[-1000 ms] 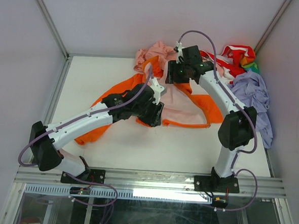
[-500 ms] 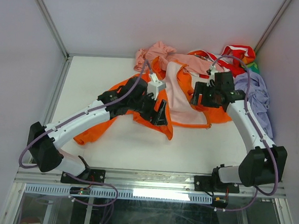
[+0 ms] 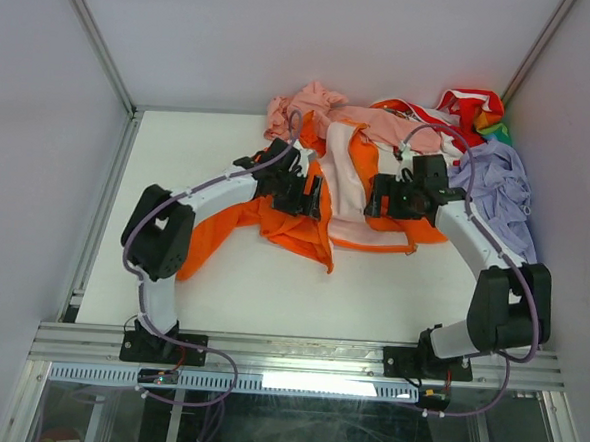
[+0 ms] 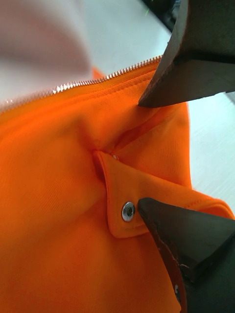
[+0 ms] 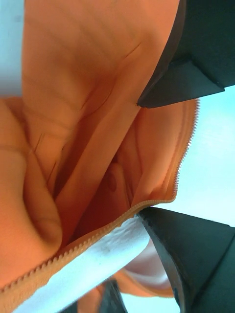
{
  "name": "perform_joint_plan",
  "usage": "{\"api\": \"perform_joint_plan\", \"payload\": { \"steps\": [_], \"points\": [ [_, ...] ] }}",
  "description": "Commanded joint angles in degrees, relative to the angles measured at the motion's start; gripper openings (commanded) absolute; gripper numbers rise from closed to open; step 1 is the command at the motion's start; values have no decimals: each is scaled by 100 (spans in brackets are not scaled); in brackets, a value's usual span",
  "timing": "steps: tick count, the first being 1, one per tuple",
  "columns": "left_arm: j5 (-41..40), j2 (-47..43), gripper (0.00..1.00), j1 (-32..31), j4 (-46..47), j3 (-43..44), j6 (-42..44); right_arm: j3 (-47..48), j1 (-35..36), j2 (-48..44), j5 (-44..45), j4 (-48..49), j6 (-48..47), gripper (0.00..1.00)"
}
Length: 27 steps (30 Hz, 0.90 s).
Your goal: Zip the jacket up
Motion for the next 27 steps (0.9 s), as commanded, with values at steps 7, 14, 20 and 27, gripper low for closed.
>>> {"api": "perform_joint_plan", "payload": {
  "steps": [7,14,20,27],
  "points": [
    [-2413,110,75,856,-719,-171,297,1088,1746,1053,-979,726,409,63],
    [-2807,-895,76,1205,-934,-618,408,2047,2368,1618,-1151,173,623,65],
    [-2182,-2129,78,1036,-1000,-827,-99,1510,2046,561,-896,-106,574,75],
    [-1775,-3061,78,-278,-667,-1231,-1283,98,1481,-458,-461,329,917,77]
  ]
}}
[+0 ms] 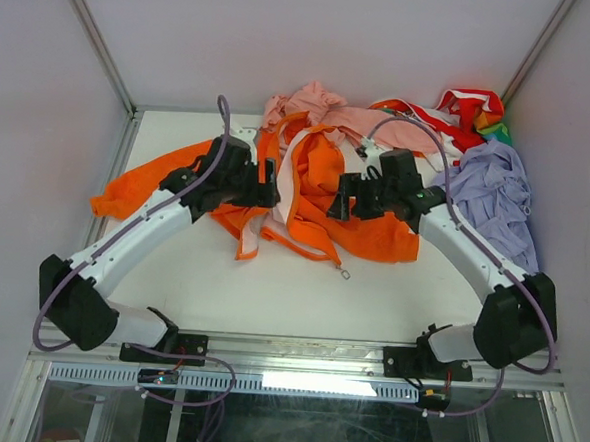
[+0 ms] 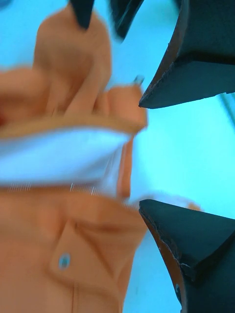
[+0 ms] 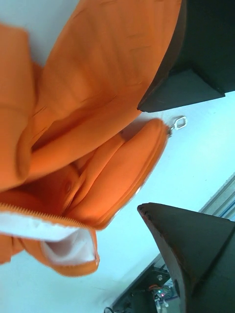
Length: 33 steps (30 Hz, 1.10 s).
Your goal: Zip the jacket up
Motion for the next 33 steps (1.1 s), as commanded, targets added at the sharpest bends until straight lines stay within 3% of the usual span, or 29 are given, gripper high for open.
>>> {"api": "perform_joint_plan", "payload": {
  "steps": [1,9,14,25,27,30,33],
  "points": [
    [465,-383,78,-882,626,-435,-1063,-708,-137,-508,353,486,355,78],
    [358,-185,79,-1569,2680,-1859,-2550,-1673,-151,-1022,745,1756,1052,78],
    [190,92,78,-1769,4405,-2698,-3395,-1894,-149,-1118,732,2003,1082,77],
    [-803,1532,70,-2151,5750,-2342,-3203,-2225,-154,-1375,475,2178,870,78],
    [-932,1630,59,-2146,5717,-2209,-3066,-2291,-154,-1479,459,2181,863,78],
    [-1075,1270,33,-2134,5678,-2193,-2554,-2355,-154,-1661,377,2172,767,77],
    [-755,754,12,-1958,5626,-2185,-1854,-2378,-154,-1776,86,2189,559,77]
  ]
}}
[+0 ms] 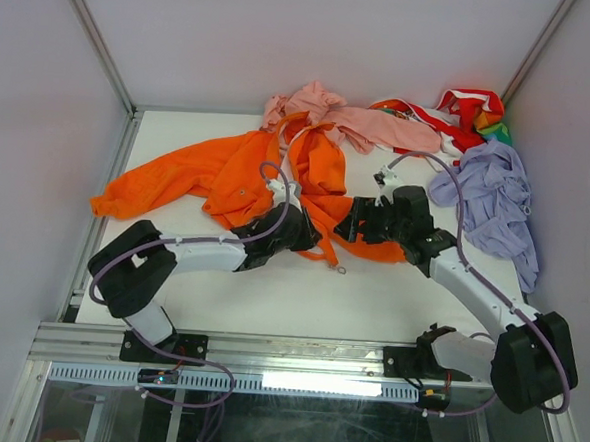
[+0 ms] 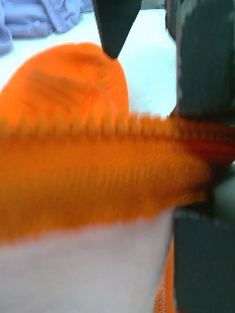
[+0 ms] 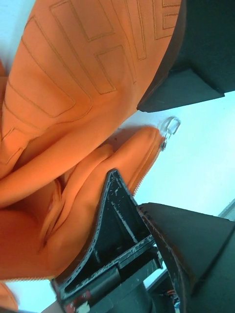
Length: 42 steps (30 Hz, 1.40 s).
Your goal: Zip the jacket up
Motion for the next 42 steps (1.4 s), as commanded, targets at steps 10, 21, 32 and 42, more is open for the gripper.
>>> {"api": "perform_joint_plan", "payload": {
  "steps": [10,21,32,42],
  "points": [
    [3987,-2093,0,1732,-187,671,2621,53,18,-573,-1906,1414,-930,75],
    [4791,-1866,0,1864,-2985,2394,4439,666,496,-72,-2789,1686,-1257,69],
    [4972,-1515,0,1864,-3980,3008,5092,1042,675,-18,-3274,968,-1306,53],
    [5284,-1348,0,1864,-4082,3217,5002,1275,940,456,-2537,620,-1253,30]
  ]
}}
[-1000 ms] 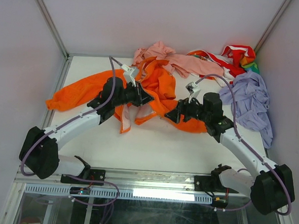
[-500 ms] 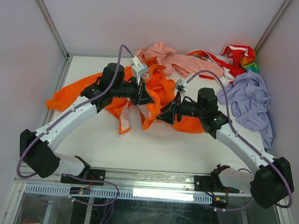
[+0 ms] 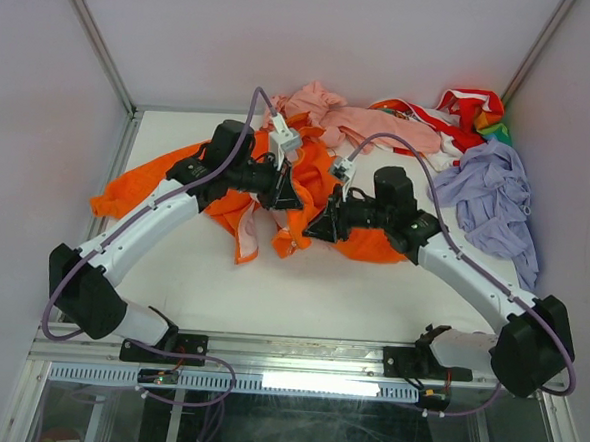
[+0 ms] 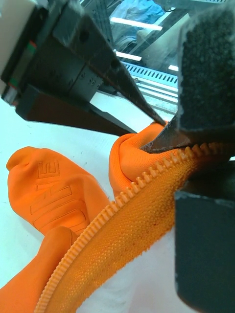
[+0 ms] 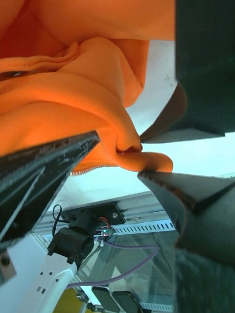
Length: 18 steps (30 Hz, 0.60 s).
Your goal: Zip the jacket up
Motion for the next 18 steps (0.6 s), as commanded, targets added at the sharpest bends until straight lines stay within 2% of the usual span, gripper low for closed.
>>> {"api": "perform_joint_plan", "payload": {
  "steps": [1,3,4,9,12,15,18],
  "points": [
    [306,-13,0,18,233,308,18,120,81,171,384,330,194,23],
    [167,-71,2,21,280,232,-227,1,81,257,392,736,541,3],
    [98,-117,5,16,326,168,-364,-53,93,302,366,934,716,0],
    [-437,-559,42,27,869,-512,-1325,-508,142,431,440,2235,1723,0],
    [-711,-957,50,21,1304,-1079,-1933,-821,142,422,559,3067,2320,0],
    [-1033,-1358,53,25,1738,-1642,-2439,-990,154,461,624,3652,2761,0],
    [-1201,-1684,54,22,2280,-2136,-2895,-1022,206,508,698,3810,2905,0]
  ]
}}
